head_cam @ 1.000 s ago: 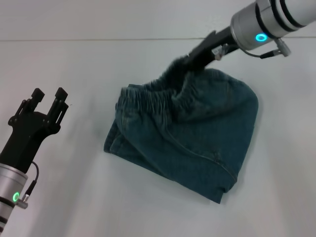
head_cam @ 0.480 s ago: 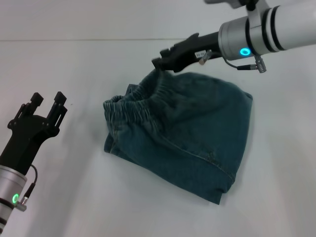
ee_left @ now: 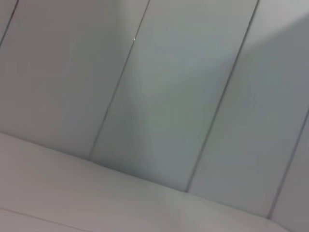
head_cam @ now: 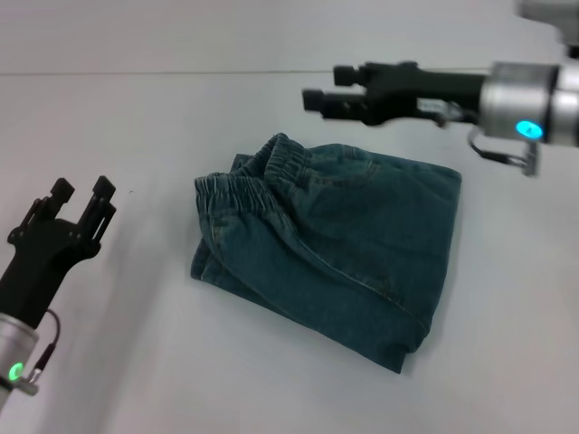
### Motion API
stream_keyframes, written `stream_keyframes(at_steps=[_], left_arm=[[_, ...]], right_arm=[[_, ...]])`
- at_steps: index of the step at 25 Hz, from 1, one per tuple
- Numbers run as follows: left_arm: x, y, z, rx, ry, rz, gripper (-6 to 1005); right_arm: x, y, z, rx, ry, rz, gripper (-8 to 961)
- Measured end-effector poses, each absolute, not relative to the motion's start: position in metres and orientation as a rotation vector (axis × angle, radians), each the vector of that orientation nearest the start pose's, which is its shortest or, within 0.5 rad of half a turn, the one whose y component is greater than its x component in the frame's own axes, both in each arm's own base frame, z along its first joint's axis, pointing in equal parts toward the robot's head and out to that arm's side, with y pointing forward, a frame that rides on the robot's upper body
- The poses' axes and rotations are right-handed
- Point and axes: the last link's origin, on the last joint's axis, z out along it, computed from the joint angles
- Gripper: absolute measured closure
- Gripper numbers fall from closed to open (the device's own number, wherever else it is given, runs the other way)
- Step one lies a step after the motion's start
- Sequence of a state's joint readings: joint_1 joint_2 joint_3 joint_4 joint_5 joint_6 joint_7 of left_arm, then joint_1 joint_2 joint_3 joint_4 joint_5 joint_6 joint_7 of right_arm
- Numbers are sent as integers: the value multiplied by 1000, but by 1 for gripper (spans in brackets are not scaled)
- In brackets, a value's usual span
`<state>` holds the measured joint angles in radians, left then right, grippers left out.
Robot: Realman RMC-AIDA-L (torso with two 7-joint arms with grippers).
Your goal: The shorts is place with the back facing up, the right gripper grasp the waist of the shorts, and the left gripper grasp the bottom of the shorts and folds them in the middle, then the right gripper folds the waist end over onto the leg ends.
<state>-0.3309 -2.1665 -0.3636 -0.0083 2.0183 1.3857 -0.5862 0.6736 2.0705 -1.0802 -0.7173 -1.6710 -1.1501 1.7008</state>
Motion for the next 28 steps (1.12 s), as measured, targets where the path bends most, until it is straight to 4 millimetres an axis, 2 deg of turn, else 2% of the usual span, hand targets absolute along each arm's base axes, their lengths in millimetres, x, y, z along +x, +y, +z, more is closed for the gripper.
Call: stream_keyframes(at_steps=[4, 7, 12, 16, 22, 28], left_arm=[[-336, 256, -32, -1798, -829, -1046, 367], [-332, 249, -20, -1974, -780, -1068, 367], [-322, 238, -6, -2362, -712, -992, 366], [-318, 237, -10, -2571, -748, -862, 366], [-307, 245, -20, -2705, -763, -809, 366], [-302, 245, -20, -2723, -781, -833, 363]], right_arm=[[206, 375, 2, -2667, 731, 799, 232], [235, 344, 12, -2731, 696, 795, 23], [279, 300, 23, -2728, 703, 783, 22], [301, 275, 25, -2676, 708, 789, 23], [312, 262, 16, -2660, 711, 797, 26], [312, 260, 8, -2679, 720, 773, 26]])
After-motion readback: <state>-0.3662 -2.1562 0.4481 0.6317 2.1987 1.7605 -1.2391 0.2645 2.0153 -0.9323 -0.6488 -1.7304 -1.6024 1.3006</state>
